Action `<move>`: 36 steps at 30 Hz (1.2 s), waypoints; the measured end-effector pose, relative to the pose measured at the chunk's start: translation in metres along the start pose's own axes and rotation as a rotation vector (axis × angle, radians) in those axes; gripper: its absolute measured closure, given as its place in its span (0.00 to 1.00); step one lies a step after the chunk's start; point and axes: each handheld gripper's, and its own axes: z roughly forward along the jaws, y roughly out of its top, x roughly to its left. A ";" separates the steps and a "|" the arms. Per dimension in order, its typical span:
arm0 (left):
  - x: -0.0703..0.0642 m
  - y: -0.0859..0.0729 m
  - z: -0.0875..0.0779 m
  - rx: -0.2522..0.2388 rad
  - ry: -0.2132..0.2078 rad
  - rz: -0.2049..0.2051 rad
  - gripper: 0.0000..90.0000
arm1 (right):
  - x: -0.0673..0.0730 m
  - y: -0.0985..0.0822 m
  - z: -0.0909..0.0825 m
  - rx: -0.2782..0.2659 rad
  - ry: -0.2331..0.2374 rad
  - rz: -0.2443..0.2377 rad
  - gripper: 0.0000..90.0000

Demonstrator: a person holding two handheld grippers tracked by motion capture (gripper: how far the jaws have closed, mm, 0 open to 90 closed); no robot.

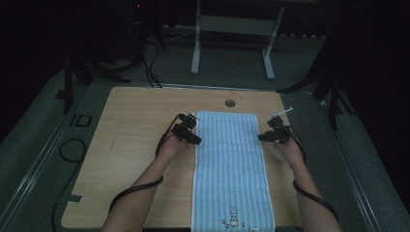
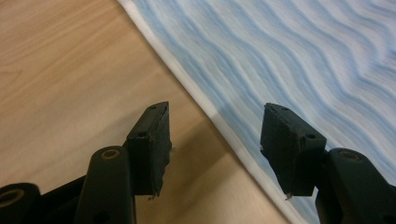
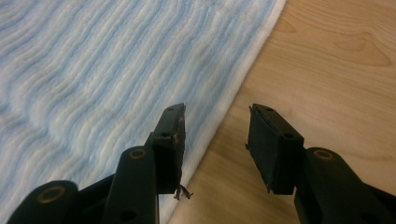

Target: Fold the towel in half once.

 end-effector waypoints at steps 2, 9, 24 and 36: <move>0.002 0.004 0.006 0.010 0.015 0.009 0.49 | 0.001 0.004 0.004 0.014 -0.006 -0.004 0.62; 0.002 0.009 0.023 0.038 0.033 0.027 0.49 | 0.007 0.011 0.018 0.070 -0.042 -0.009 0.65; -0.007 0.016 0.026 0.036 0.022 0.046 0.95 | 0.012 0.022 0.029 0.148 -0.030 -0.007 0.95; 0.008 0.032 -0.010 -0.029 -0.018 0.014 0.96 | 0.015 0.042 -0.002 0.050 -0.034 -0.032 0.98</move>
